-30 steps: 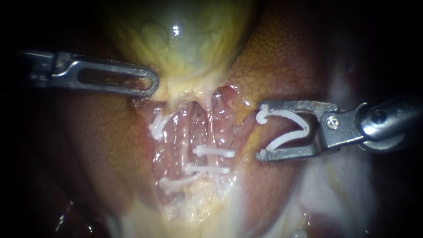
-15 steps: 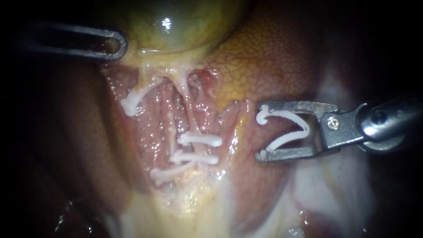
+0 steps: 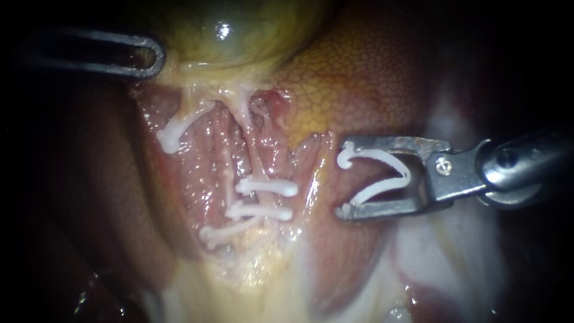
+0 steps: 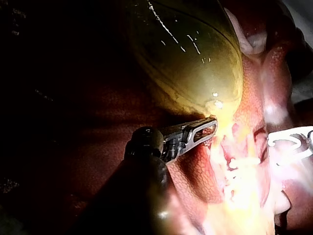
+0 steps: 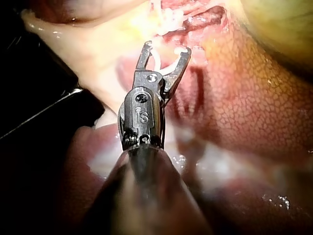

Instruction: Clipping third clip right tube

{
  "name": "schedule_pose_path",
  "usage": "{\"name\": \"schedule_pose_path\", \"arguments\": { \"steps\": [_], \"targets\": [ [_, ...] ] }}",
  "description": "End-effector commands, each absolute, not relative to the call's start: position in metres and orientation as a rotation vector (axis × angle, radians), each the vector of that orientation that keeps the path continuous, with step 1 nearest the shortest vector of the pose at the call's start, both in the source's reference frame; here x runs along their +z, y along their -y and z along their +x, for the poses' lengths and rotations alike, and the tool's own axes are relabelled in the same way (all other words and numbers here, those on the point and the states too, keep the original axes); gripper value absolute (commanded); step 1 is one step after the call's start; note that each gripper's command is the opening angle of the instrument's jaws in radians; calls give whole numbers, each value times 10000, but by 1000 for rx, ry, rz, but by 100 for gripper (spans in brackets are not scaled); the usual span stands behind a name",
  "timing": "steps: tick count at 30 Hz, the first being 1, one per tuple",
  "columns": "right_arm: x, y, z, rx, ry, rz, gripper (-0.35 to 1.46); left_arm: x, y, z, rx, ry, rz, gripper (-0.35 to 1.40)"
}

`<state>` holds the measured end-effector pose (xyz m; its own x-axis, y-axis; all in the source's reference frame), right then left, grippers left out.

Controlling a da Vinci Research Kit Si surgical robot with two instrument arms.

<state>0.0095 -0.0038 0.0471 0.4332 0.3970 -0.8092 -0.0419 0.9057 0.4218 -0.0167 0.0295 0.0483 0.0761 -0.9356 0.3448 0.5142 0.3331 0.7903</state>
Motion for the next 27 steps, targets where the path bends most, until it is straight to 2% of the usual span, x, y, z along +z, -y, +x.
{"name": "schedule_pose_path", "arguments": {
  "steps": [1,7,13,27],
  "targets": [
    [471,38,96,300,-1089,375,49,483,-295,-167,-1170,967,543,-35],
    [473,36,111,398,-1075,439,49,482,-292,-170,-1170,967,545,-35],
    [476,32,128,472,-1100,488,49,482,-288,-175,-1167,969,551,-35],
    [496,29,154,523,-1090,512,49,476,-283,-180,-1166,969,556,-35]
  ]
}}
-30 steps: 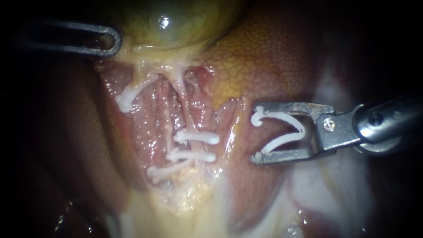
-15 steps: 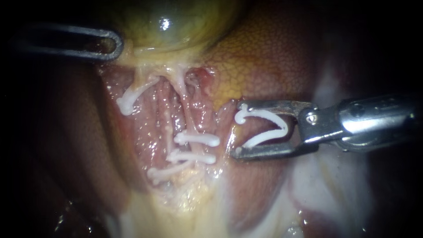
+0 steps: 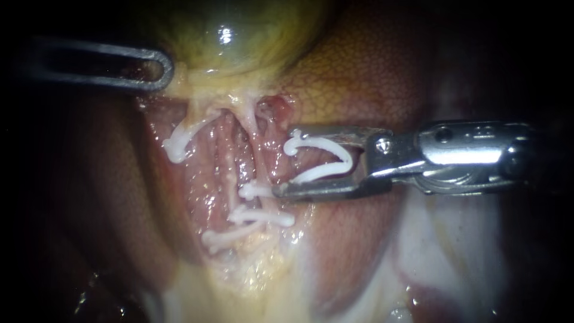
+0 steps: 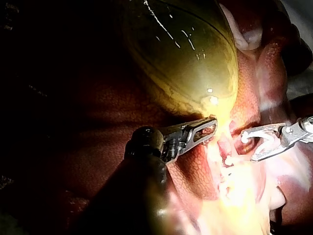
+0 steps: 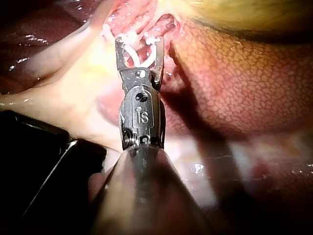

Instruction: Clipping third clip right tube

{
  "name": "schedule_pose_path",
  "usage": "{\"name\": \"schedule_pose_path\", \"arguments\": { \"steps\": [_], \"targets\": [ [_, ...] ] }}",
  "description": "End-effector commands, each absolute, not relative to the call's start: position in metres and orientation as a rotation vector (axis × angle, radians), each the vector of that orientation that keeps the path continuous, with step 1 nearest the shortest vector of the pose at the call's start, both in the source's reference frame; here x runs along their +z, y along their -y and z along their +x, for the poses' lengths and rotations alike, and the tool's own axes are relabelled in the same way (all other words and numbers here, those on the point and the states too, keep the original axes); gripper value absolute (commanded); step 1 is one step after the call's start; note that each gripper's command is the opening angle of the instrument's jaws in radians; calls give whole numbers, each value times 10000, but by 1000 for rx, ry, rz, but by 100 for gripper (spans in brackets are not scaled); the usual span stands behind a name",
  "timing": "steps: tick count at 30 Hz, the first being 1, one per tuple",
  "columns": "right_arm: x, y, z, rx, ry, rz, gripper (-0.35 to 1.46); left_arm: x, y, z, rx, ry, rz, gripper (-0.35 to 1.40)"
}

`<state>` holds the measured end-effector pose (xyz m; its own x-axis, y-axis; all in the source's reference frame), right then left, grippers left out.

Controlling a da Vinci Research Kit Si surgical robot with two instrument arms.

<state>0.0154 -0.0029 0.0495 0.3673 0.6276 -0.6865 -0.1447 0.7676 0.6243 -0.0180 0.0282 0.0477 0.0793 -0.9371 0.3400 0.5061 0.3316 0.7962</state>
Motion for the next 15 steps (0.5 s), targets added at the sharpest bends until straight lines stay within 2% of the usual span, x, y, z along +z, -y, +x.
{"name": "schedule_pose_path", "arguments": {
  "steps": [1,15],
  "targets": [
    [498,29,154,522,-1091,514,49,476,-282,-181,-1166,969,556,-35],
    [542,30,167,511,-1097,547,48,472,-279,-185,-1166,969,558,-35]
  ]
}}
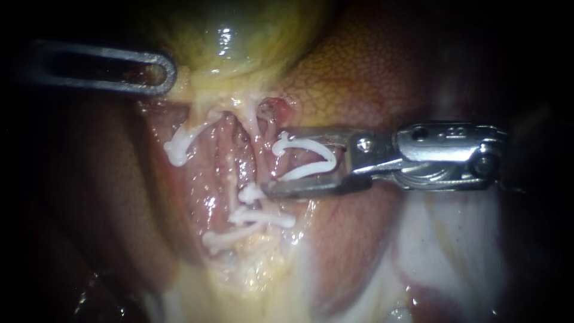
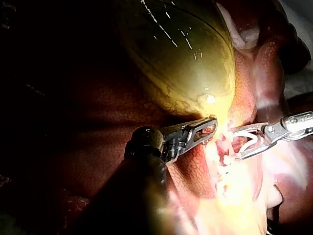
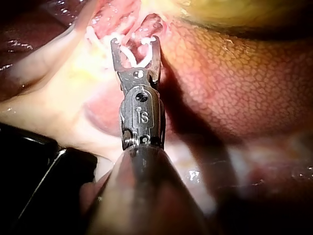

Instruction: Clipping third clip right tube

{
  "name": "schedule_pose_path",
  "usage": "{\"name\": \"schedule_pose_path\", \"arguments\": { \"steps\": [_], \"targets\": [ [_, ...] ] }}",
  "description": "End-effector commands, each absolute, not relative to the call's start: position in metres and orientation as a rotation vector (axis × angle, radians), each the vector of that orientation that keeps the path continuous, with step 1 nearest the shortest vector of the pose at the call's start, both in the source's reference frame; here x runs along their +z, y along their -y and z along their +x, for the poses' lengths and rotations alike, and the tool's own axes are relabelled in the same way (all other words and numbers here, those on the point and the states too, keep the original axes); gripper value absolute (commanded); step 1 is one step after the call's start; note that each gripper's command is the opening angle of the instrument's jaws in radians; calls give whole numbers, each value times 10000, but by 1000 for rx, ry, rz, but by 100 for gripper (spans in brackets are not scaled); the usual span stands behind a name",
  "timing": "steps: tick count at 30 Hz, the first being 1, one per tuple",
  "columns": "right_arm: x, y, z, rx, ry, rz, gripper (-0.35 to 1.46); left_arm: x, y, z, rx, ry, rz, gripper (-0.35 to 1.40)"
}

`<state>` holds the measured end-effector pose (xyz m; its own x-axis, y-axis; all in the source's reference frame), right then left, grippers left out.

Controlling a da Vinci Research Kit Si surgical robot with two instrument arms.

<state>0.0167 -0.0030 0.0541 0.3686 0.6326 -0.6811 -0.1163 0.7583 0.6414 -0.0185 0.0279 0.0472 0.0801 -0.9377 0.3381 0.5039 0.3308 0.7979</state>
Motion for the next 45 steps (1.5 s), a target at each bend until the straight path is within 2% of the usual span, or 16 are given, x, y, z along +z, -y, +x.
{"name": "schedule_pose_path", "arguments": {
  "steps": [1,5,31,45],
  "targets": [
    [543,30,168,508,-1102,551,48,472,-279,-185,-1166,969,558,-35],
    [552,33,174,481,-1131,580,47,473,-279,-185,-1164,969,561,-35],
    [571,26,217,455,-1466,846,43,475,-276,-185,-1162,970,561,-35],
    [569,20,220,449,-1491,872,41,477,-277,-183,-1160,971,563,-35]
  ]
}}
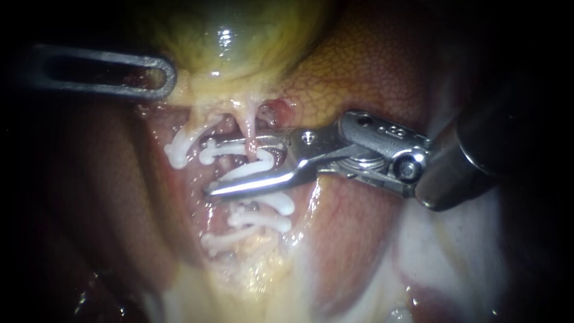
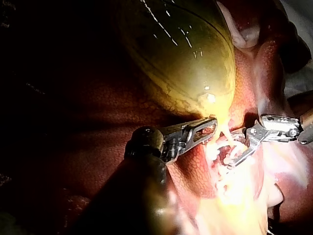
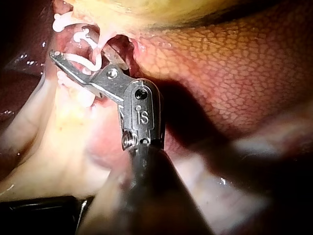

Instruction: Clipping third clip right tube

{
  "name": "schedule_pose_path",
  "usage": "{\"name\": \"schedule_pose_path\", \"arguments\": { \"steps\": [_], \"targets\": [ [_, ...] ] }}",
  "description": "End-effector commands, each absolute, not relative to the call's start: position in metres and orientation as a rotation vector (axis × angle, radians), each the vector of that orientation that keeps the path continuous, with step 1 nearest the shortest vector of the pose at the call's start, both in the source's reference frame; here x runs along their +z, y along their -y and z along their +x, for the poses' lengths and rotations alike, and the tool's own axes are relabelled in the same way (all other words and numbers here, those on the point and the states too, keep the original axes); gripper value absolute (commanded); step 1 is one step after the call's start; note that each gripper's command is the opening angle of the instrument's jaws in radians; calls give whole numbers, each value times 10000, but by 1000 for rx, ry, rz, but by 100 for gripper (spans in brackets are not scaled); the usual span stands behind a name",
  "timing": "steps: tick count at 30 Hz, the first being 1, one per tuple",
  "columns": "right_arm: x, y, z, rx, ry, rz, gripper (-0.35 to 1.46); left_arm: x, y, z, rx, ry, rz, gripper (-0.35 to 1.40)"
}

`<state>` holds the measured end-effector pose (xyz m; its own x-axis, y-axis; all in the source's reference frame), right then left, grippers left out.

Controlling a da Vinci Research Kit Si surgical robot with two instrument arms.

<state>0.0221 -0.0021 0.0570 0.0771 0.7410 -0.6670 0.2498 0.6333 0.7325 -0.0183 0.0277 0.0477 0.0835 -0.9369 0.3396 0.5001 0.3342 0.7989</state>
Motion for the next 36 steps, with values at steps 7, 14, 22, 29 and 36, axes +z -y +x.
{"name": "schedule_pose_path", "arguments": {
  "steps": [7,14,22,29,36],
  "targets": [
    [551,16,213,452,-1513,892,39,478,-277,-182,-1159,971,563,-35],
    [531,7,210,459,-1533,912,39,478,-277,-181,-1159,971,563,-35],
    [529,2,209,465,-1535,912,38,479,-276,-181,-1159,971,563,-35],
    [534,-5,208,466,-1535,913,32,479,-276,-181,-1159,971,562,-35],
    [539,-15,205,467,-1535,915,20,479,-276,-181,-1159,971,562,-35]
  ]
}}
